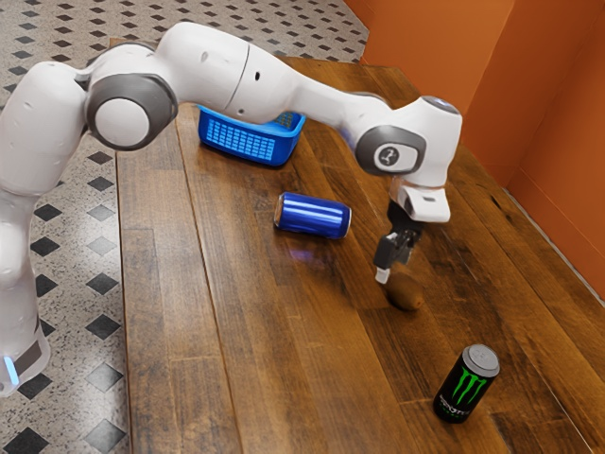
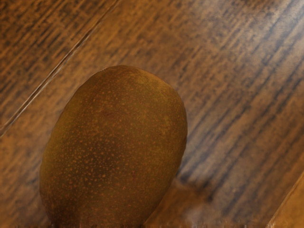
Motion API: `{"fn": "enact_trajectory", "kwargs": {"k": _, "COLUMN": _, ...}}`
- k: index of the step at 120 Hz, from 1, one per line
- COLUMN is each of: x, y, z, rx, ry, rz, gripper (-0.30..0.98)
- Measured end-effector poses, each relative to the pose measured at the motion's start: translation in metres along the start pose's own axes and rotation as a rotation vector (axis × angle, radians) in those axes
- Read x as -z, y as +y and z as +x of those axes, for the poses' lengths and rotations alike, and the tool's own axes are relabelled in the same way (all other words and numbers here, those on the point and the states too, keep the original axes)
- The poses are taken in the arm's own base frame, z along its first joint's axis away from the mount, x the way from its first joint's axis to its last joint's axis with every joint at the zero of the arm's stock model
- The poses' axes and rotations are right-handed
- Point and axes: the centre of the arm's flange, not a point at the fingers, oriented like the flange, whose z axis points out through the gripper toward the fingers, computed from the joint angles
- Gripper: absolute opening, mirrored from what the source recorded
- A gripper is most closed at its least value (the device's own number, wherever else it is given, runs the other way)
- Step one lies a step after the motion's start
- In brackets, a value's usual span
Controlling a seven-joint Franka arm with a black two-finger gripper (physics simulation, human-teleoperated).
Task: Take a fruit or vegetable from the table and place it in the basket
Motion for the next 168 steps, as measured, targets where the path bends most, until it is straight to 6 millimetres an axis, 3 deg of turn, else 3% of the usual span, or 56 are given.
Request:
{"fn": "enact_trajectory", "kwargs": {"k": 36, "x": -0.007, "y": 0.012, "z": 0.018, "rx": -0.169, "ry": 0.007, "rz": 0.006, "gripper": 0.69}}
{"fn": "enact_trajectory", "kwargs": {"k": 54, "x": -0.027, "y": 0.011, "z": 0.029, "rx": -0.222, "ry": 0.019, "rz": 0.001, "gripper": 0.76}}
{"fn": "enact_trajectory", "kwargs": {"k": 70, "x": -0.042, "y": 0.011, "z": 0.035, "rx": -0.248, "ry": 0.038, "rz": -0.012, "gripper": 0.66}}
{"fn": "enact_trajectory", "kwargs": {"k": 94, "x": -0.034, "y": 0.010, "z": 0.043, "rx": -0.254, "ry": 0.111, "rz": 0.019, "gripper": 0.30}}
{"fn": "enact_trajectory", "kwargs": {"k": 113, "x": -0.042, "y": 0.008, "z": 0.045, "rx": -0.245, "ry": 0.146, "rz": 0.006, "gripper": 0.44}}
{"fn": "enact_trajectory", "kwargs": {"k": 140, "x": -0.054, "y": 0.004, "z": 0.042, "rx": -0.234, "ry": 0.162, "rz": -0.016, "gripper": 0.53}}
{"fn": "enact_trajectory", "kwargs": {"k": 156, "x": -0.060, "y": -0.002, "z": 0.034, "rx": -0.198, "ry": 0.188, "rz": -0.048, "gripper": 0.45}}
{"fn": "enact_trajectory", "kwargs": {"k": 168, "x": -0.060, "y": -0.001, "z": 0.035, "rx": -0.189, "ry": 0.207, "rz": -0.058, "gripper": 0.29}}
